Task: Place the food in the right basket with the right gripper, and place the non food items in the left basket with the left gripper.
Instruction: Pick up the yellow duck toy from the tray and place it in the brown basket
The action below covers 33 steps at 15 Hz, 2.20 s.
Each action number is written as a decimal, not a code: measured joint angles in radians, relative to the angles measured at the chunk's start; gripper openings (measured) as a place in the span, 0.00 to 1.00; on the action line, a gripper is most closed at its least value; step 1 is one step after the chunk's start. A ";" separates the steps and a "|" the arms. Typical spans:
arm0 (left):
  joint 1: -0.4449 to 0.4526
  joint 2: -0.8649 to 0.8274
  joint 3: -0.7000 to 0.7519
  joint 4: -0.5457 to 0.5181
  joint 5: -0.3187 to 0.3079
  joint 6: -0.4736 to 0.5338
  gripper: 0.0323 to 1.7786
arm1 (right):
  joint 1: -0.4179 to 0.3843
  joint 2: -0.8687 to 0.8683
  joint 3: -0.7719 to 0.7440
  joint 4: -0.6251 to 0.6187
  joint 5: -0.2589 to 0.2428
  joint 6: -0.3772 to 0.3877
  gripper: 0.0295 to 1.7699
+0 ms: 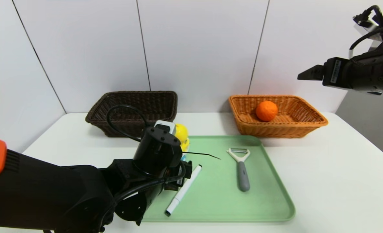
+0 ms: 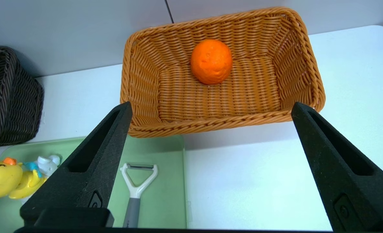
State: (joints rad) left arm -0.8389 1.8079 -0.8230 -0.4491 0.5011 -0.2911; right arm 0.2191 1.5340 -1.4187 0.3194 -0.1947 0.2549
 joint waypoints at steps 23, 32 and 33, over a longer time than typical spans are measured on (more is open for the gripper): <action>0.018 0.242 0.077 -0.541 0.056 0.042 0.95 | -0.003 -0.002 0.053 -0.001 0.019 -0.001 0.96; 0.058 0.337 0.040 -0.696 0.051 0.082 0.95 | -0.003 -0.001 0.096 -0.019 0.032 -0.005 0.96; 0.061 0.346 0.039 -0.701 0.050 0.083 0.95 | -0.003 -0.001 0.098 -0.019 0.032 -0.005 0.96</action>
State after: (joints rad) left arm -0.7774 2.1536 -0.7845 -1.1506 0.5506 -0.2083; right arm 0.2164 1.5326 -1.3211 0.3006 -0.1630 0.2500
